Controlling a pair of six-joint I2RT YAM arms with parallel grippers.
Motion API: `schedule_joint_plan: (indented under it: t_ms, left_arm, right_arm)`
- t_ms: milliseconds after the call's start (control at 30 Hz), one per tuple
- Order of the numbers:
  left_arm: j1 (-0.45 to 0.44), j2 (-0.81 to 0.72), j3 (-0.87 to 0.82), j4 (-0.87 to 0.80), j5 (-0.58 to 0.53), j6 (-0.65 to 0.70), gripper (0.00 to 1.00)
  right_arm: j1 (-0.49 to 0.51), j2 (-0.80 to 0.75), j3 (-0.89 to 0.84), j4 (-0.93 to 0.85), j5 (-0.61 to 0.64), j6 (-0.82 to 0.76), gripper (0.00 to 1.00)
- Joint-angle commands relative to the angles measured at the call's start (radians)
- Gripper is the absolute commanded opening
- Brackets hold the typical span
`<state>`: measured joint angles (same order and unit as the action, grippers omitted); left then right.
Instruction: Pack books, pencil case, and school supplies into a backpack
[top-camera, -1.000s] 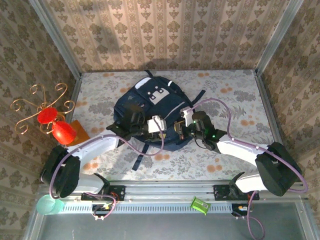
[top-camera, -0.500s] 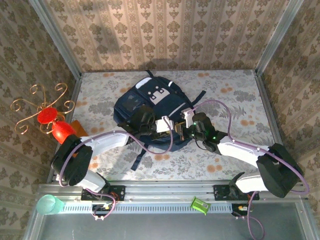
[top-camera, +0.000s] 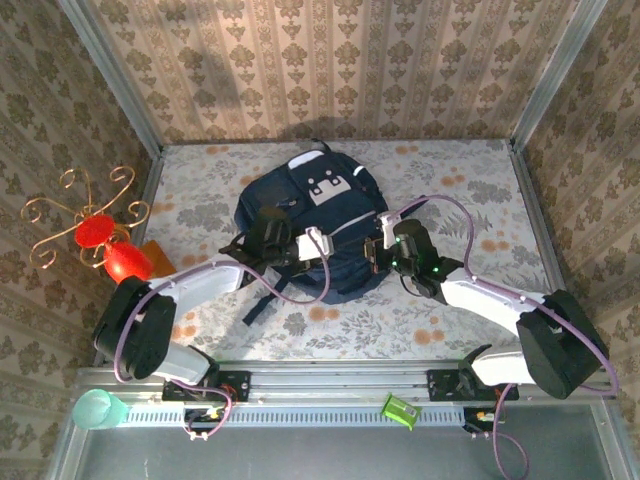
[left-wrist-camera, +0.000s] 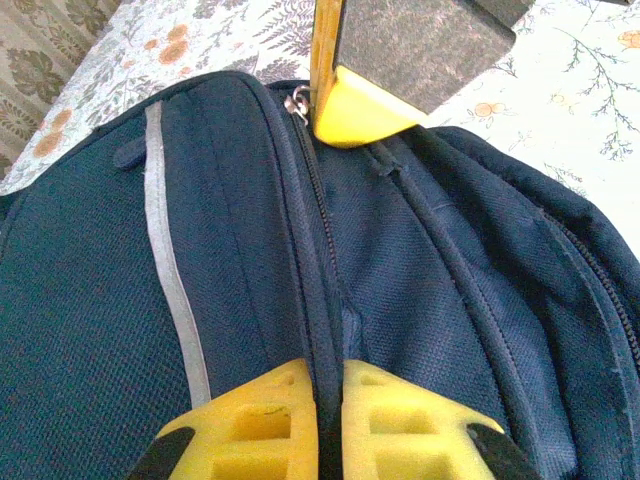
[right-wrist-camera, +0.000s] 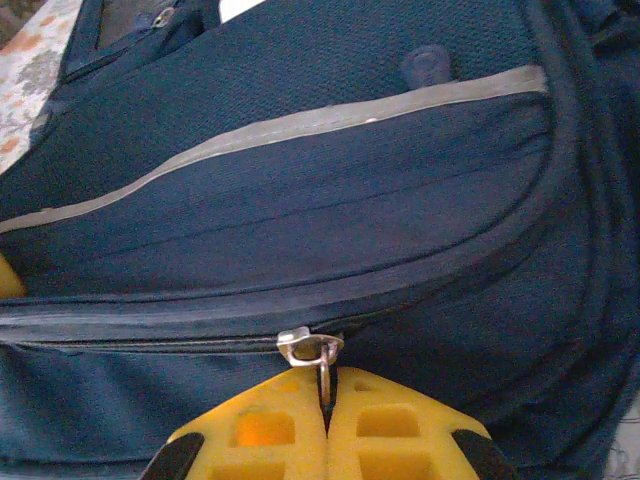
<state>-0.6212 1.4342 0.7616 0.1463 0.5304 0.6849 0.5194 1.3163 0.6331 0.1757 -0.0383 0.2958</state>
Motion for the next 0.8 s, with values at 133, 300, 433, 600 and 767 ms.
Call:
schedule_joint_plan:
  t_ms: [133,300,433,600,767]
  left_arm:
    - [0.101,-0.038,-0.040,0.045,-0.179,-0.033,0.05]
    - [0.087,-0.051,-0.018,-0.015,-0.137,-0.033,0.36]
    - [0.041,-0.092,-0.025,-0.018,-0.045,-0.029,0.52]
    - [-0.038,-0.079,0.021,-0.051,-0.080,-0.005,0.60]
    - [-0.077,-0.007,0.088,-0.084,-0.104,0.013,0.56]
  right_arm:
    - [-0.041,-0.064,0.002,0.012,0.026,-0.006,0.00]
    - [0.037,-0.079,-0.021,0.124,-0.074,-0.054,0.00]
    - [0.077,-0.075,-0.012,0.154,-0.113,-0.067,0.00]
    - [0.114,-0.071,0.002,0.171,-0.142,-0.074,0.00]
    - [0.139,-0.058,0.007,0.187,-0.144,-0.064,0.00]
